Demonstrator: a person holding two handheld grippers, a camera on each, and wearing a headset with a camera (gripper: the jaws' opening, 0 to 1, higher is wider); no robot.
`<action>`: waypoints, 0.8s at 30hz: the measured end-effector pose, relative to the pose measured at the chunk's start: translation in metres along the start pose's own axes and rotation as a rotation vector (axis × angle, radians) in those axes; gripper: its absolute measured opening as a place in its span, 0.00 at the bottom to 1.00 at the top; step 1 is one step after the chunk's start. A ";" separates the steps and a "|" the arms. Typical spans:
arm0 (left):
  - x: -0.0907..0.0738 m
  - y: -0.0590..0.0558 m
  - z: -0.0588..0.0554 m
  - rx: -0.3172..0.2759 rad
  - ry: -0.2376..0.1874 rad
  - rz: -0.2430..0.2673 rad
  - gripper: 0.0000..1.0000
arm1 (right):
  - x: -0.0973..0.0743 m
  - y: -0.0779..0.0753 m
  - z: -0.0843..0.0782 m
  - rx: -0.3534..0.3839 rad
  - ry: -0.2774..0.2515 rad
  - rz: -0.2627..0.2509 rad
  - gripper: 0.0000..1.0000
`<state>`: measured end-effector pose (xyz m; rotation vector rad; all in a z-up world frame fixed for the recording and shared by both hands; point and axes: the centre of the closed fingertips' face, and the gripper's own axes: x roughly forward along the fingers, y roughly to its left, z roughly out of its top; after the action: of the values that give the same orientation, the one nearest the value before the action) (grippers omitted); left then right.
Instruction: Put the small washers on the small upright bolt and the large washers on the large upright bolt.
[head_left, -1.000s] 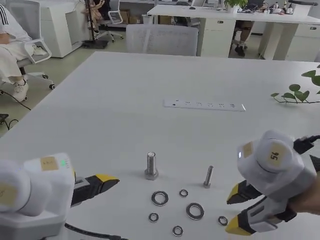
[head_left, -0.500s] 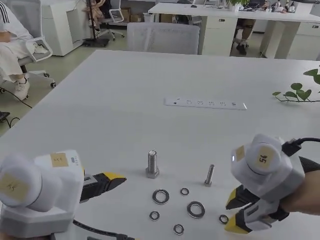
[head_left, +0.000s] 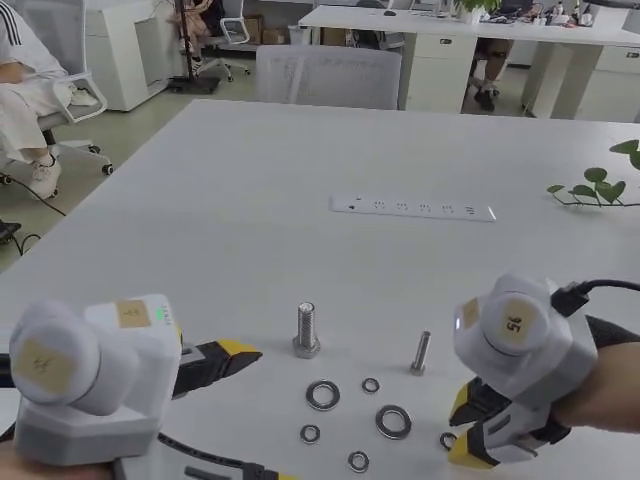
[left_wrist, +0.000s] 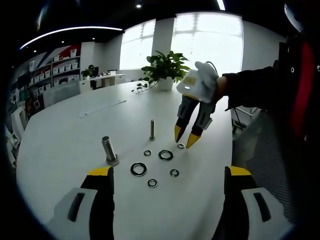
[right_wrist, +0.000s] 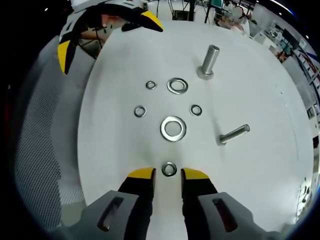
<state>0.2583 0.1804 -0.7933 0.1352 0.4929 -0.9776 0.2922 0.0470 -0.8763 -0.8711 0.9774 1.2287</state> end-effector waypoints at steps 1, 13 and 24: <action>0.000 0.000 0.001 0.000 -0.002 -0.001 0.91 | 0.000 0.000 0.000 -0.001 0.001 -0.002 0.22; 0.002 0.000 0.001 0.000 -0.001 -0.005 0.91 | 0.003 -0.001 -0.001 -0.015 0.021 -0.005 0.20; 0.001 -0.001 0.002 -0.003 -0.009 -0.003 0.90 | 0.004 0.000 0.000 -0.003 0.035 0.003 0.16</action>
<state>0.2590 0.1786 -0.7916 0.1276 0.4859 -0.9802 0.2929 0.0481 -0.8800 -0.8965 1.0050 1.2212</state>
